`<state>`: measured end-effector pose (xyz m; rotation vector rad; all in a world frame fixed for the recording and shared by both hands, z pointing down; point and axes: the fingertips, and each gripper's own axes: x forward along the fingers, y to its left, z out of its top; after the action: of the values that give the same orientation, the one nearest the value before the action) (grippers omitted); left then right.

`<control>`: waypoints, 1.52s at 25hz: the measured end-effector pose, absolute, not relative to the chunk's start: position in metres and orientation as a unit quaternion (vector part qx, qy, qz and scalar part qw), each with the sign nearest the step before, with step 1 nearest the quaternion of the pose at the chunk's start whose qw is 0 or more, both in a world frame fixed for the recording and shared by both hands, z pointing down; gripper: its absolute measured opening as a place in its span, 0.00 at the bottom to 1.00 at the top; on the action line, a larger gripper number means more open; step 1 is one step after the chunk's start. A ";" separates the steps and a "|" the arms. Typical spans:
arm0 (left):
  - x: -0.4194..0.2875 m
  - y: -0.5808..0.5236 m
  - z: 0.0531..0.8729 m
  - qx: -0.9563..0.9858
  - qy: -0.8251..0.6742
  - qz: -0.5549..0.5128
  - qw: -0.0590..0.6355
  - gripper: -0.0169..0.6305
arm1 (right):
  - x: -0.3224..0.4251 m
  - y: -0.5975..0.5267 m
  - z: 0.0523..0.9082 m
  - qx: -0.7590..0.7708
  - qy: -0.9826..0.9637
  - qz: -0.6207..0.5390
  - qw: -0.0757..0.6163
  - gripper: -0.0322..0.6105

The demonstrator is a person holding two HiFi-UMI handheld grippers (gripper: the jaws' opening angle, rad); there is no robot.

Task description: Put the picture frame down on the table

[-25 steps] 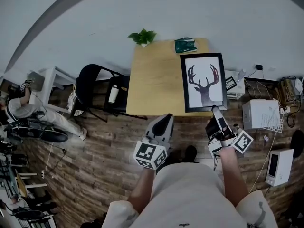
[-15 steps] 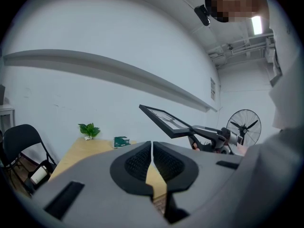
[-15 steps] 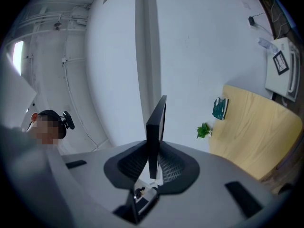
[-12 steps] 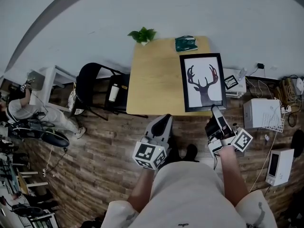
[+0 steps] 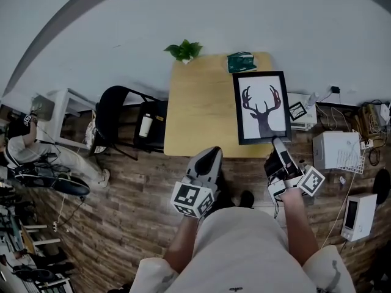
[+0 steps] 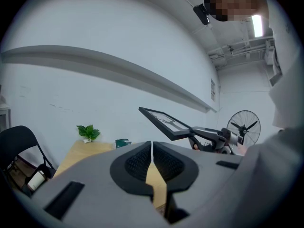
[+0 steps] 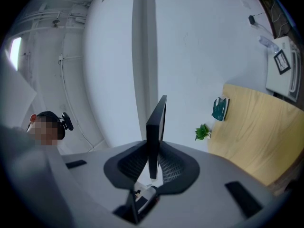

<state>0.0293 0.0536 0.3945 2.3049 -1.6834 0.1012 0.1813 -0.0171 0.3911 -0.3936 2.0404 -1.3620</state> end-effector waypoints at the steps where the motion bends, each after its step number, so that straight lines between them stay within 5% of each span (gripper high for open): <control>1: 0.026 0.051 0.394 0.800 -0.582 0.035 0.142 0.05 | 0.178 -0.020 0.390 -0.150 0.778 -0.517 0.323 0.15; 38: -0.155 -0.047 0.412 0.851 -0.500 0.027 0.159 0.05 | -0.003 -0.068 0.439 -0.252 0.754 -0.530 0.294 0.15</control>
<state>-0.1546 -0.0466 0.4117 2.4327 -1.4280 0.0777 -0.0033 -0.0681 0.4393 -0.6720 2.0077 -1.4122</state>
